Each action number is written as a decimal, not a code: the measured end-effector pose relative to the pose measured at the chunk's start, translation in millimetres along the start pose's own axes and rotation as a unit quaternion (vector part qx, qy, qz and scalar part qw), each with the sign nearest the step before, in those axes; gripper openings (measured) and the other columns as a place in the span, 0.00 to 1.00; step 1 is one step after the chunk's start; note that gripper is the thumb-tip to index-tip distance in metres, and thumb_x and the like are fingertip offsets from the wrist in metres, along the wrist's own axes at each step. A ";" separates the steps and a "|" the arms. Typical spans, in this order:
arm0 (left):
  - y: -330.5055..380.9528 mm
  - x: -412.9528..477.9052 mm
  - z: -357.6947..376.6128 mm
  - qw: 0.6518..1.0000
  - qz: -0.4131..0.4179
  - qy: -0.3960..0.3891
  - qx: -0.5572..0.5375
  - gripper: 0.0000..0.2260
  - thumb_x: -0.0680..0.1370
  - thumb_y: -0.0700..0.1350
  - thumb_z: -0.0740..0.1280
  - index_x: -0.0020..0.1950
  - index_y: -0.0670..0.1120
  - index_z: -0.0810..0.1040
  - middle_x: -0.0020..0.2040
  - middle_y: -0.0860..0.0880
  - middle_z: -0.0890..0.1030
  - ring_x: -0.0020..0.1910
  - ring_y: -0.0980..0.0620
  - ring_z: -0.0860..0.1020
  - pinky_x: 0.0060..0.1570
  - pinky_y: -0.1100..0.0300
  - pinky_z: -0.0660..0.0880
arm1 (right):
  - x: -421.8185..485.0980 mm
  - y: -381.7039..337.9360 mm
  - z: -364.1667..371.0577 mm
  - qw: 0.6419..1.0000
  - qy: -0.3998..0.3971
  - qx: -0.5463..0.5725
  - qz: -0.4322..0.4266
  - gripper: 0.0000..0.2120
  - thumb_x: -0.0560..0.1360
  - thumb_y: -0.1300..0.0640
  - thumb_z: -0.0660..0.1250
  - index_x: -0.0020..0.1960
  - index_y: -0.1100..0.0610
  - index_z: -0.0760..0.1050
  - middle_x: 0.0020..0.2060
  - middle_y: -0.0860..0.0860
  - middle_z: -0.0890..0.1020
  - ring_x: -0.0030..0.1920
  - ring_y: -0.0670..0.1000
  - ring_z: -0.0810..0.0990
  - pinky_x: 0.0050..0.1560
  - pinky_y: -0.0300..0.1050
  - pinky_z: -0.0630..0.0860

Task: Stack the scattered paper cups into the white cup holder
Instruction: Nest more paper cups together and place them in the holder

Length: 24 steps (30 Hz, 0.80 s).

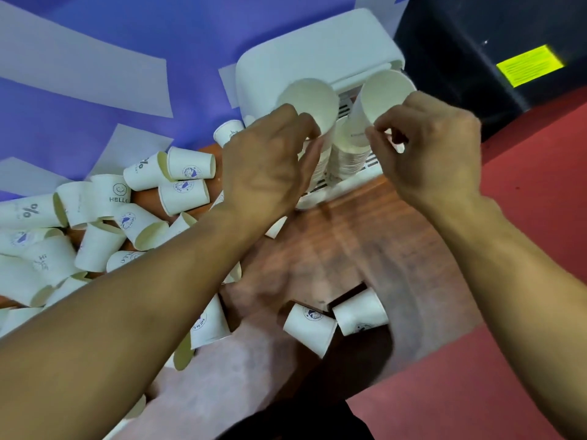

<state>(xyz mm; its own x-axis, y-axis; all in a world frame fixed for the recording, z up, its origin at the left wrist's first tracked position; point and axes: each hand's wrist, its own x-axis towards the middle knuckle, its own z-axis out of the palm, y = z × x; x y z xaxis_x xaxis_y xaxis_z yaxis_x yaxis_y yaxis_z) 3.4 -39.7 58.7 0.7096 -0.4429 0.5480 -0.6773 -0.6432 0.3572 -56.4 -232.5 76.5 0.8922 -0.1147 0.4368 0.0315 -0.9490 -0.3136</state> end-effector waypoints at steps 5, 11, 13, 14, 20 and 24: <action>-4.8 -8.2 13.6 0.999 0.024 -0.021 0.037 0.08 0.78 0.48 0.67 0.42 0.48 0.81 0.36 0.50 0.77 0.36 0.47 0.77 0.28 0.53 0.70 | 0.7 9.2 25.8 1.000 -0.001 -0.029 -0.010 0.11 0.76 0.52 0.66 0.39 0.56 0.79 0.34 0.50 0.76 0.29 0.56 0.75 0.27 0.50 0.72; -9.5 -17.5 23.3 0.997 0.059 -0.040 0.031 0.10 0.80 0.48 0.66 0.41 0.47 0.81 0.37 0.49 0.77 0.36 0.46 0.77 0.29 0.52 0.70 | -1.6 18.1 41.9 0.998 -0.046 -0.038 -0.018 0.11 0.77 0.52 0.65 0.41 0.56 0.80 0.36 0.51 0.77 0.30 0.57 0.76 0.27 0.49 0.74; -10.9 -19.0 24.5 0.996 0.059 -0.051 0.051 0.10 0.80 0.48 0.66 0.42 0.47 0.81 0.37 0.50 0.78 0.36 0.46 0.77 0.28 0.54 0.69 | -1.5 19.0 44.7 0.997 -0.065 -0.044 -0.027 0.11 0.77 0.51 0.65 0.42 0.56 0.80 0.36 0.50 0.77 0.31 0.57 0.76 0.28 0.48 0.73; -12.4 -19.7 25.5 0.995 0.057 -0.057 0.055 0.10 0.80 0.48 0.65 0.42 0.47 0.81 0.37 0.49 0.78 0.37 0.46 0.77 0.27 0.54 0.70 | -1.2 19.5 46.2 0.996 -0.074 -0.045 -0.028 0.11 0.77 0.51 0.65 0.42 0.56 0.80 0.36 0.50 0.77 0.31 0.57 0.76 0.28 0.48 0.73; -19.0 -22.2 31.3 0.992 0.044 -0.104 0.063 0.12 0.81 0.49 0.62 0.44 0.47 0.81 0.39 0.50 0.77 0.40 0.45 0.77 0.28 0.53 0.72 | 2.6 17.4 50.8 0.992 -0.105 -0.068 -0.024 0.11 0.77 0.51 0.66 0.42 0.58 0.80 0.37 0.50 0.76 0.39 0.60 0.78 0.29 0.47 0.71; -20.7 -22.3 35.7 0.988 0.035 -0.133 0.065 0.11 0.81 0.49 0.62 0.44 0.47 0.81 0.40 0.50 0.76 0.40 0.46 0.76 0.28 0.55 0.71 | 6.1 15.7 52.0 0.989 -0.113 -0.097 -0.022 0.11 0.77 0.52 0.66 0.43 0.58 0.81 0.39 0.51 0.77 0.51 0.62 0.79 0.32 0.45 0.65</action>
<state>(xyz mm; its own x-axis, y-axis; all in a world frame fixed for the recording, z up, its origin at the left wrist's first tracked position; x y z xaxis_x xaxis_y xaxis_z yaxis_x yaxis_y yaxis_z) 8.5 -38.8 12.1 0.7002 -0.6261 0.3431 -0.7076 -0.6726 0.2167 -27.0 -232.9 30.4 0.9703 -0.0245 0.2408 0.0051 -0.9926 -0.1216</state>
